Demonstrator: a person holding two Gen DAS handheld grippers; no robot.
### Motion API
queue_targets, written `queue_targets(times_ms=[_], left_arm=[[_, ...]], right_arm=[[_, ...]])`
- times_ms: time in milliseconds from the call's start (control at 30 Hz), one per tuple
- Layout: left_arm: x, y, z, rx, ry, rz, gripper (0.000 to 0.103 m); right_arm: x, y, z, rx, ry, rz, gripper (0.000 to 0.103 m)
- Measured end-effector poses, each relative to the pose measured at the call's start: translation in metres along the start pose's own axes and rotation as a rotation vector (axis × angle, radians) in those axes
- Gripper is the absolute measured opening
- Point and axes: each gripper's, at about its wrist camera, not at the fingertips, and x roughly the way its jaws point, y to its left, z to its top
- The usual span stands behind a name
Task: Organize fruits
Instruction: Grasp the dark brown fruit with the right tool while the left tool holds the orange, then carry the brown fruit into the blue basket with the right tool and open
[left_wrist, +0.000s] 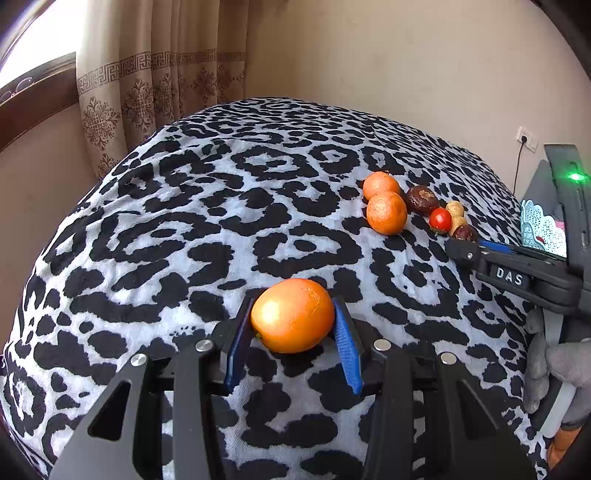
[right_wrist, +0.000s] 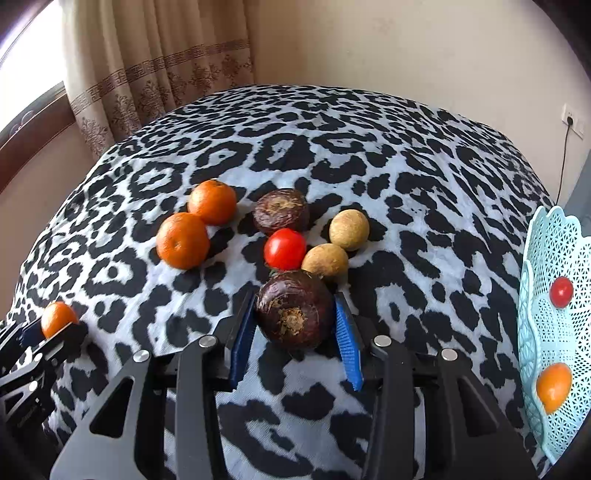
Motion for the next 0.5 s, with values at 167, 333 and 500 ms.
queue_targets(times_ms=[167,333,500], left_arm=[[0.001,0.000,0.000,-0.001,0.002,-0.004,0.043],[0.001,0.000,0.000,0.000,0.002,-0.003,0.043],[0.001,0.000,0.000,0.000,0.003,-0.002,0.043]], right_arm=[[-0.014,0.002,-0.008,0.005,-0.016,0.018,0.043],[-0.032,-0.002,-0.011,0.030,-0.045,0.031,0.043],[-0.053,-0.009,-0.014,0.062,-0.082,0.038,0.043]])
